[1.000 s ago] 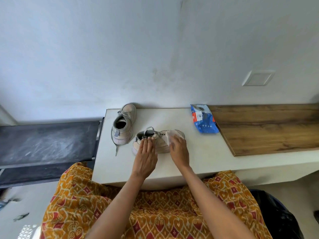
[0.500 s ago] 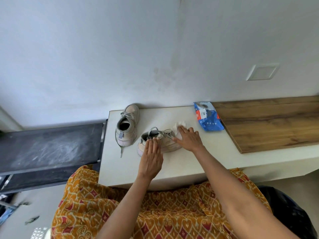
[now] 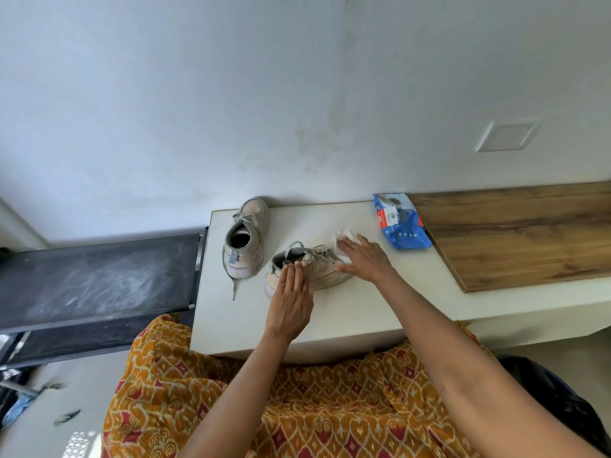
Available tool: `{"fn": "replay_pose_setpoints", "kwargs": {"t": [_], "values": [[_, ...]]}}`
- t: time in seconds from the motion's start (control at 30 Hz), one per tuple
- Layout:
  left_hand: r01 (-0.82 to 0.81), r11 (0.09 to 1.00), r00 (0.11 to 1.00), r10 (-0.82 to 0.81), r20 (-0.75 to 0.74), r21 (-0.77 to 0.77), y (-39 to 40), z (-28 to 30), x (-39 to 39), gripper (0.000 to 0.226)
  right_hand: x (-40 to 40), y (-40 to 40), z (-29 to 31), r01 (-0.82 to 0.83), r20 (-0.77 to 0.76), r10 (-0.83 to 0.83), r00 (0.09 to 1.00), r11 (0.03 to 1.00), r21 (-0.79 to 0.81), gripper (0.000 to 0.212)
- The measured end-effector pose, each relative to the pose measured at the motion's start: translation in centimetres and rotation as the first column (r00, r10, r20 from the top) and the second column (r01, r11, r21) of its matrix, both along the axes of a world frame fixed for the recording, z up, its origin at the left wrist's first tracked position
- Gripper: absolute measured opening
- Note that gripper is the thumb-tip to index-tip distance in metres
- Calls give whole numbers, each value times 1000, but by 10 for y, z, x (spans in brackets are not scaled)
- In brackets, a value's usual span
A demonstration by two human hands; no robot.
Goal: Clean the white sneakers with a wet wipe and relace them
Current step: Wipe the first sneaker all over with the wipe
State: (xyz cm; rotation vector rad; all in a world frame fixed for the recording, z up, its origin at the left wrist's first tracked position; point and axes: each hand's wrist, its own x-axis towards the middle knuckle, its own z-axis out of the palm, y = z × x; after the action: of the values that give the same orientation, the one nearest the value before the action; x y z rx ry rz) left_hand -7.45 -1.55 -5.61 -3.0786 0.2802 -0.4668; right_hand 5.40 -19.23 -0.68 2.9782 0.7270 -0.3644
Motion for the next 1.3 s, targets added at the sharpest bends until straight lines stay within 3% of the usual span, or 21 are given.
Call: {"fn": "replay_pose_setpoints", "kwargs": {"t": [0.2, 0.3, 0.43, 0.63, 0.7, 0.9, 1.1, 1.2, 1.3], "values": [[-14, 1000, 1000, 14, -8, 7, -1, 1, 0, 58, 12, 7, 8, -220, 17, 220, 975, 975, 1, 68], [-23, 999, 1000, 23, -7, 27, -2, 1, -1, 59, 12, 7, 4, -148, -23, 148, 989, 989, 4, 71], [-14, 1000, 1000, 14, -1, 7, -1, 2, -1, 59, 14, 8, 7, 44, -47, -49, 998, 995, -94, 92], [-17, 1000, 1000, 17, 13, -19, -3, -1, 1, 59, 10, 7, 7, -157, -17, 158, 987, 987, 8, 71], [-11, 1000, 1000, 11, 18, -14, -2, -3, 1, 59, 6, 6, 6, -137, 6, 136, 991, 990, 24, 69], [-12, 1000, 1000, 12, 12, 13, -2, -1, 0, 59, 18, 20, 8, -1, -9, 0, 1000, 986, -167, 86], [-7, 1000, 1000, 7, -11, -12, -2, 0, -1, 58, 12, 15, 13, -180, -92, 174, 980, 982, -62, 71], [4, 1000, 1000, -4, -2, -26, 0, -1, -1, 58, 9, 11, 9, -85, -18, 84, 996, 991, -107, 73], [3, 999, 1000, -3, 2, -39, 0, -1, -1, 58, 13, 16, 6, 47, 22, -44, 999, 983, -177, 89]]}}
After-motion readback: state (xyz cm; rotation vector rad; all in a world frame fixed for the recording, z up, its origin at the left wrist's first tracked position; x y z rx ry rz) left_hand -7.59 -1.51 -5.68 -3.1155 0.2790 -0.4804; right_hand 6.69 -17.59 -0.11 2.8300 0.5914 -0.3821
